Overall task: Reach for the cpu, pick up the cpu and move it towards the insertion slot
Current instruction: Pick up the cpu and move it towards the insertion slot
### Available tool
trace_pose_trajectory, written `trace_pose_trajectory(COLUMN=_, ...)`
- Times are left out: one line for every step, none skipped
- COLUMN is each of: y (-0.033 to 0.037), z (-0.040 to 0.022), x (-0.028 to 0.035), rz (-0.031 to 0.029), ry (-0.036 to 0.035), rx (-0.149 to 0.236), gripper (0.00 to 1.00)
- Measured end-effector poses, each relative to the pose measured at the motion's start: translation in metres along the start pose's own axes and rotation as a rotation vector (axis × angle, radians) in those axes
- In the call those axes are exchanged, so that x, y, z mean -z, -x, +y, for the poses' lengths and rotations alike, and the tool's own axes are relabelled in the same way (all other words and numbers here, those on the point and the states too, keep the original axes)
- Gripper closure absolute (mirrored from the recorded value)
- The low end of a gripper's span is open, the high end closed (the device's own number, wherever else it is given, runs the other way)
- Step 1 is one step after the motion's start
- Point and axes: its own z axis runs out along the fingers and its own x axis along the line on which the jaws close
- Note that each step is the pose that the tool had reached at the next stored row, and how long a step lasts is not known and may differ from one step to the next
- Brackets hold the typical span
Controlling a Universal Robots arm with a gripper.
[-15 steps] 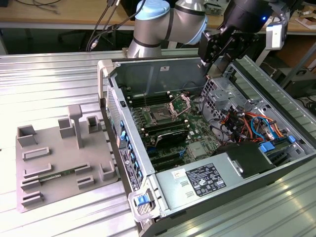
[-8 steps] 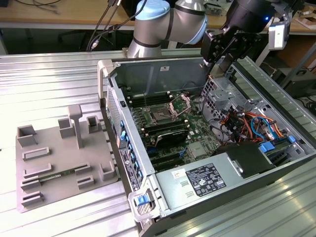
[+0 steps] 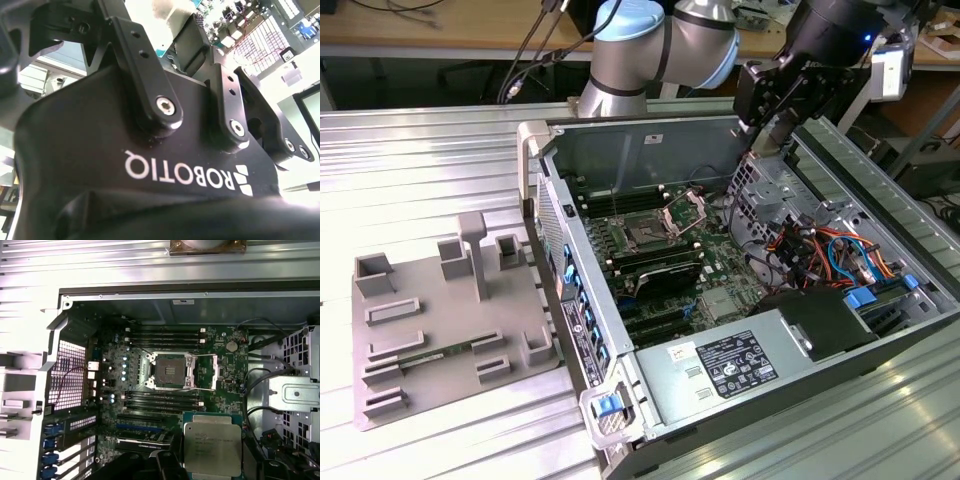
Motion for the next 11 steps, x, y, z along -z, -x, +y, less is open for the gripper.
trace_pose_trajectory(y=0.0015, z=-0.0001, x=0.0, rz=0.0, ry=0.0001, rx=0.0, gripper=0.45)
trace_pose_trajectory(y=0.0026, z=-0.0001, x=0.0, rz=0.0, ry=0.0001, rx=0.0, gripper=0.45)
trace_pose_trajectory(y=0.0046, z=-0.0002, x=0.0, rz=0.0, ry=0.0001, rx=0.0, gripper=0.45)
trace_pose_trajectory(y=0.0058, z=-0.0003, x=0.0, rz=-0.0001, ry=0.0001, rx=0.0, gripper=0.45)
trace_pose_trajectory(y=0.0066, z=-0.0003, x=0.0001, rz=0.0, ry=0.0001, rx=0.0, gripper=0.45)
trace_pose_trajectory(y=0.0075, z=-0.0004, x=0.0001, rz=-0.0001, ry=0.0001, rx=0.0, gripper=0.45)
trace_pose_trajectory(y=0.0084, z=-0.0004, x=0.0001, rz=0.0, ry=0.0001, rx=0.0, gripper=0.45)
trace_pose_trajectory(y=0.0103, z=-0.0005, x=0.0001, rz=0.0, ry=0.0001, rx=0.0, gripper=0.45)
trace_pose_trajectory(y=0.0125, z=-0.0006, x=0.0001, rz=0.0, ry=0.0001, rx=0.0, gripper=0.45)
trace_pose_trajectory(y=0.014, z=-0.0007, x=0.0001, rz=0.0, ry=0.0001, rx=0.0, gripper=0.45)
trace_pose_trajectory(y=0.0154, z=-0.0007, x=0.0002, rz=0.0, ry=0.0001, rx=0.0, gripper=0.45)
